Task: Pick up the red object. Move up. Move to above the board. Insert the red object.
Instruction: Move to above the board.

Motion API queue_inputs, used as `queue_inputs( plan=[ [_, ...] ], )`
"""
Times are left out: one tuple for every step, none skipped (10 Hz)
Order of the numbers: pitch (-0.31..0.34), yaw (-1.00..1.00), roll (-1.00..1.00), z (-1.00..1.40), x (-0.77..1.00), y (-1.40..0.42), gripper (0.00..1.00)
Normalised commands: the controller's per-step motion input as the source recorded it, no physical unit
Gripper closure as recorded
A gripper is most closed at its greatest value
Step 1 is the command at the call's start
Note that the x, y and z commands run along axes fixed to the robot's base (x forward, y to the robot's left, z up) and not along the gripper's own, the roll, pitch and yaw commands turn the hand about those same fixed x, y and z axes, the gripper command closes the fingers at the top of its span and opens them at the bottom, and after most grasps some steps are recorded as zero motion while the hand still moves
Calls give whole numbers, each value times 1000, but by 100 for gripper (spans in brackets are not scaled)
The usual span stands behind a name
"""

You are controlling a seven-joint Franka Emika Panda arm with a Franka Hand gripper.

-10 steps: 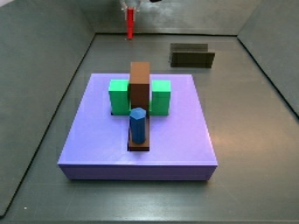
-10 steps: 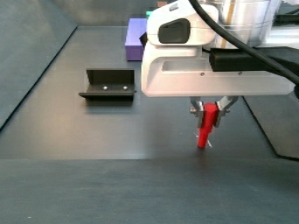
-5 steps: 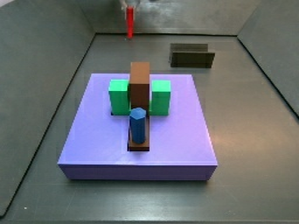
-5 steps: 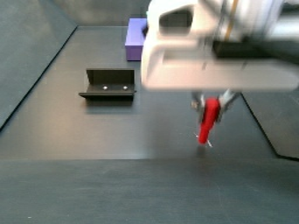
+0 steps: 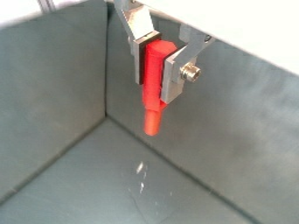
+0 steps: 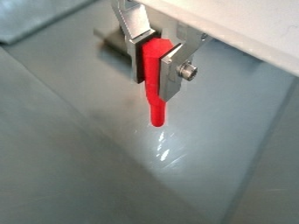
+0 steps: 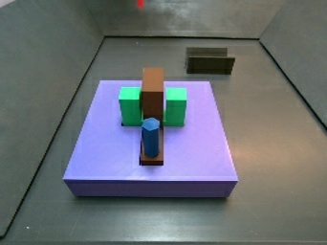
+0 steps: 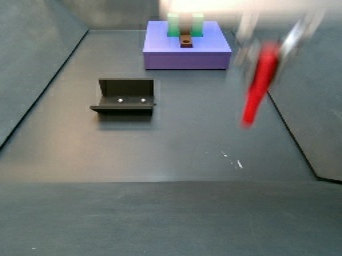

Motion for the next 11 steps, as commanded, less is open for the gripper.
queue_inputs(
  plan=[
    [13,3,8,1400,-3,-6,100],
    [66,-4,-12,1400,13,11,100],
    [73,-2,4,713,-4,-9,100],
    [62,6,7,417,-2,-14,100],
    [53,230,-111,126,191,-1400,100],
    [33,197,-40,101,187,-1400,100],
    [15,162,-7,99,183,-1400,100],
    [-15,49,-35,106,175,-1400,100],
    [-1,37,-18,105,178,-1400,100],
    [17,22,-7,106,180,-1400,100],
    [18,14,-24,112,178,-1400,100]
  ],
)
